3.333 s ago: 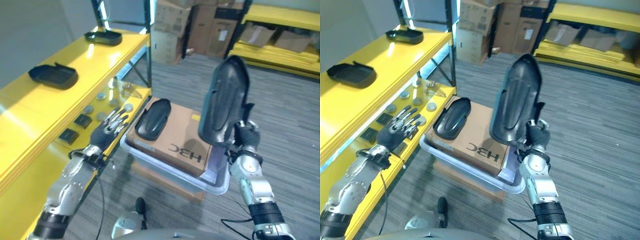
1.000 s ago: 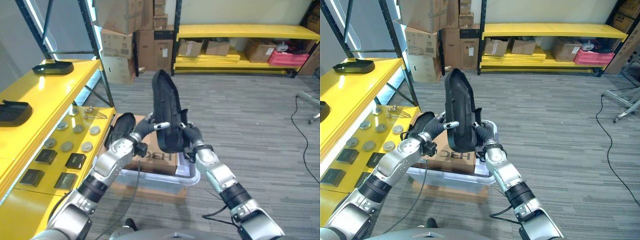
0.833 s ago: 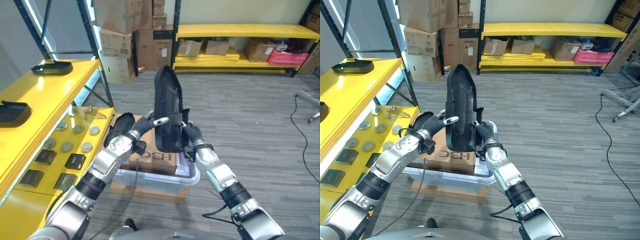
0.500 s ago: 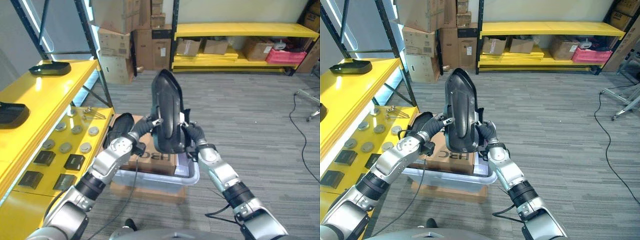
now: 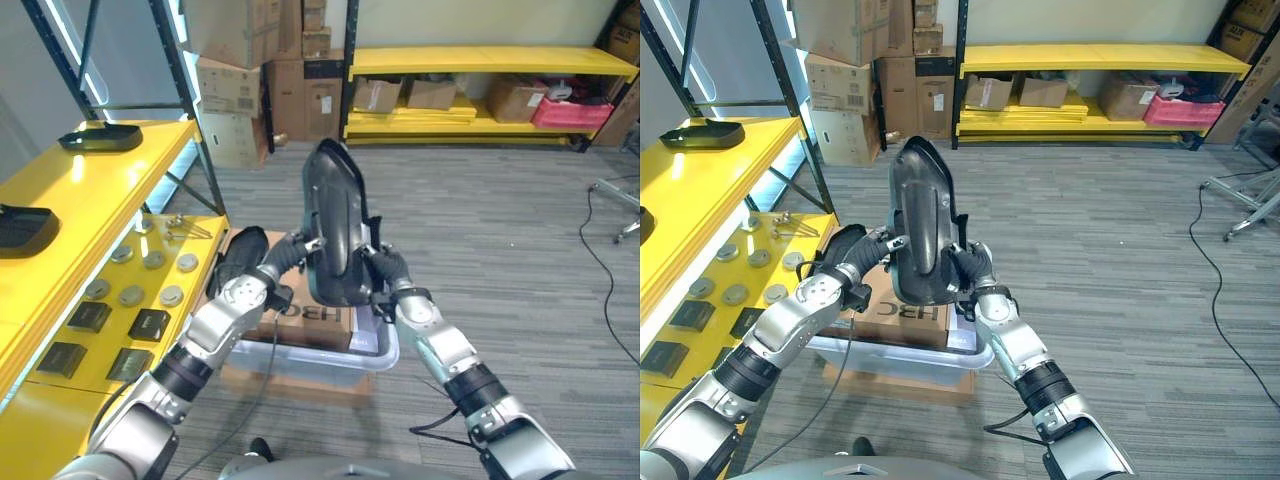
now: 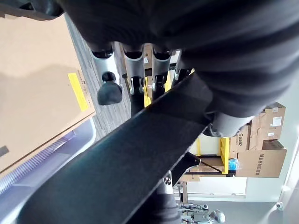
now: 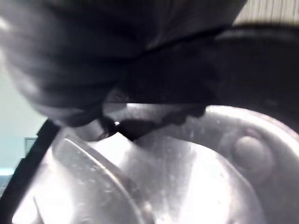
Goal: Move parts from the plastic box to the shelf.
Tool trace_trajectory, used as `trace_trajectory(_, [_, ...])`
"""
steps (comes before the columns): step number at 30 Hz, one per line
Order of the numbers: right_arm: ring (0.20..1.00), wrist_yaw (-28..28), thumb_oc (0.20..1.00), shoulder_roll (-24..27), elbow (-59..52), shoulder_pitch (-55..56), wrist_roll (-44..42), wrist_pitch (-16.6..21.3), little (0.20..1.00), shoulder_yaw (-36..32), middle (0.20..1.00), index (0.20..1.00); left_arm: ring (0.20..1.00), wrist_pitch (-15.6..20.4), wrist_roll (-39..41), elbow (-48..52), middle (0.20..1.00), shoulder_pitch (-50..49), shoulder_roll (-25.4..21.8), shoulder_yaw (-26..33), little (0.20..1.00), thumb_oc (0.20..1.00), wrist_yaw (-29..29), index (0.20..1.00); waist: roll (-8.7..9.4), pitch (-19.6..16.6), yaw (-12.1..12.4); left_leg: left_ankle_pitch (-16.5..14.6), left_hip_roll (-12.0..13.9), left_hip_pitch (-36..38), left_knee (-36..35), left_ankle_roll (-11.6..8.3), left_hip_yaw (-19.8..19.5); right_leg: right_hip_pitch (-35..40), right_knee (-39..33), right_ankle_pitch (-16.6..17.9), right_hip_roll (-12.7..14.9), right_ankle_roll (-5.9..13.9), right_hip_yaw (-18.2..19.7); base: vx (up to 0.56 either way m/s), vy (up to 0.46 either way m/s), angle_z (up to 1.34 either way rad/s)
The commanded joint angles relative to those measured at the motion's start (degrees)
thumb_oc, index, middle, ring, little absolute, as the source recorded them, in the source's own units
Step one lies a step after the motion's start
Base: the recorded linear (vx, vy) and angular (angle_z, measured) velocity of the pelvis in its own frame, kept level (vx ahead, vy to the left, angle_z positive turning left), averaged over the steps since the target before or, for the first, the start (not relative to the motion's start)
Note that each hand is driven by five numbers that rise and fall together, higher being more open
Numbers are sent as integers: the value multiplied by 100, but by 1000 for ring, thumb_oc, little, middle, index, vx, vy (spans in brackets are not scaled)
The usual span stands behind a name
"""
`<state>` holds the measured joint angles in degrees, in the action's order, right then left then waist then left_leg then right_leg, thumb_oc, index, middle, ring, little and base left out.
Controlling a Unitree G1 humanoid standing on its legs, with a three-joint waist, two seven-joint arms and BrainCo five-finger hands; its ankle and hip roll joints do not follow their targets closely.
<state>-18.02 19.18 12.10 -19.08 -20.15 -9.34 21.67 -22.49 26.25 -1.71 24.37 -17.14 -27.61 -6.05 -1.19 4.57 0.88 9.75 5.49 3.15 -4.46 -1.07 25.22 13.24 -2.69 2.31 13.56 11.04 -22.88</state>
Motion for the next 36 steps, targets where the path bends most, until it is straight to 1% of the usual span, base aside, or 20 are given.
trace_trajectory(1, [1000,-13,1000,-357,-234,-869,-176,123,1000,-10,1000,1000,200,708,150,-179,200,758,482,-171,200,200,-18,200,-49,-91,206,-1009,148,532,347,-267,-306,-327,208,-258,-160,-6,-311,0,0,0])
trace_trajectory(2, [1000,-34,1000,-365,-228,-851,-197,105,1000,-25,1000,1000,200,782,144,-179,200,740,470,-131,200,200,-60,200,-52,-91,214,-1003,144,537,338,-266,-316,-323,207,-255,-160,-5,-316,0,0,0])
trace_trajectory(5, [1000,-68,1000,-379,-209,-828,-247,92,1000,-53,1000,1000,200,825,104,-116,200,714,449,-50,200,200,-132,200,-54,-93,232,-994,139,540,321,-266,-336,-317,203,-255,-162,-5,-324,0,0,0])
trace_trajectory(7, [1000,-107,1000,-395,-188,-804,-260,74,1000,-99,1000,1000,200,991,-67,-94,200,700,410,75,200,200,-356,200,-51,-104,253,-979,133,535,297,-270,-368,-310,184,-249,-169,0,-324,0,0,0])
trace_trajectory(10, [1000,-98,1000,-381,-194,-773,-257,59,1000,-134,1000,1000,200,1084,-83,-97,200,672,375,147,200,200,-497,200,-50,-107,261,-975,128,536,282,-271,-387,-307,181,-252,-172,1,-326,0,0,0])
trace_trajectory(11, [1000,-104,1000,-354,-187,-729,-201,-6,1000,-185,1000,1000,200,1239,-176,-117,200,620,313,324,200,200,-752,200,-51,-111,288,-960,115,529,251,-273,-423,-298,166,-255,-175,1,-330,-32,19,2])
trace_trajectory(14, [1000,-102,1000,-279,-178,-609,-161,-26,1000,-270,1000,1000,200,1423,-267,-163,200,502,172,617,200,200,-920,200,-57,-112,324,-935,96,524,203,-266,-468,-296,168,-264,-174,2,-338,-25,19,0])
trace_trajectory(15, [1000,-119,1000,-195,-189,-413,-153,8,1000,-361,1000,1000,200,1603,-375,-194,200,321,32,891,200,200,-1069,200,-60,-114,367,-916,75,509,164,-260,-522,-284,160,-273,-169,6,-352,-39,38,0])
trace_trajectory(18, [1000,-66,1000,-60,-228,-126,-86,84,1000,-539,1000,1000,200,1815,-414,-201,200,19,-191,1309,200,200,-1147,200,-74,-122,430,-880,38,486,84,-253,-606,-275,135,-276,-162,15,-365,-31,40,2])
trace_trajectory(19, [1000,-68,1000,-55,-237,-102,-84,81,1000,-545,1000,1000,200,1838,-436,-194,200,-9,-201,1332,200,200,-1175,200,-75,-131,429,-877,34,485,77,-252,-612,-275,133,-277,-161,17,-367,-32,53,8])
trace_trajectory(22, [1000,-105,1000,143,-432,442,-44,176,1000,-885,1000,1000,200,2146,-501,-156,200,-609,-634,2097,200,200,-1413,200,-100,-124,551,-860,-54,433,-25,-207,-790,-290,152,-298,-128,47,-369,-40,68,10])
trace_trajectory(26, [1000,-258,1000,275,-707,1113,-82,278,1000,-1387,1000,1000,200,2468,-660,51,200,-1407,-1089,3133,200,200,-1403,200,-126,-118,745,-909,-224,270,-54,-125,-1104,-336,230,-341,-49,107,-350,-49,61,12])
trace_trajectory(27, [1000,-306,1000,277,-757,1199,-92,275,1000,-1472,1000,1000,200,2500,-695,96,200,-1518,-1148,3288,200,200,-1418,200,-145,-88,777,-838,-247,202,-54,-73,-1094,-384,269,-288,-39,71,-422,-25,28,21])
trace_trajectory(28, [1000,-323,1000,274,-767,1236,-91,278,1000,-1503,1000,1000,200,2512,-705,120,200,-1567,-1173,3355,200,200,-1404,200,-133,-106,789,-920,-267,225,-54,-103,-1187,-358,287,-372,-36,114,-343,-97,40,25])
trace_trajectory(29, [1000,-407,1000,251,-795,1428,-133,341,1000,-1710,1000,1000,200,2588,-685,245,200,-1830,-1316,3721,200,200,-1400,200,-163,-57,849,-850,-322,125,-54,-24,-1273,-443,415,-380,-44,63,-369,-49,27,29])
trace_trajectory(30, [1000,-458,1000,242,-818,1531,-182,364,1000,-1818,1000,1000,200,2626,-614,319,200,-1976,-1386,3907,200,200,-1386,200,-172,-44,870,-846,-341,84,-54,-5,-1349,-487,476,-433,-81,37,-326,-124,21,59])
trace_trajectory(32, [1000,-537,1000,240,-844,1788,-312,448,1000,-2034,1000,1000,200,2749,-417,453,200,-2275,-1468,4193,200,200,-1242,200,-180,-8,841,-803,-386,-1,-54,4,-1634,-604,593,-587,-288,-106,-97,-42,-32,111])
trace_trajectory(33, [1000,-515,1000,217,-860,1955,-316,413,1000,-2166,1000,1000,200,2887,-216,732,200,-2671,-1421,4527,200,200,-1093,200,-179,69,911,-716,-415,-95,-50,-36,-2052,-647,685,-711,-497,-281,134,-19,-35,154])
trace_trajectory(34, [1000,-520,1000,212,-859,1960,-313,410,1000,-2159,1000,1000,200,2889,-203,780,200,-2726,-1405,4564,200,200,-1077,200,-176,75,922,-704,-418,-114,-43,-47,-2100,-646,688,-718,-508,-293,131,-30,-29,179])
trace_trajectory(36, [1000,-563,1000,196,-797,1899,-364,358,1000,-2061,1000,1000,200,3049,-46,1060,200,-3094,-1306,4759,200,200,-979,200,-150,151,1146,-613,-397,-226,-34,-119,-2317,-619,685,-737,-559,-375,69,-70,-58,164])
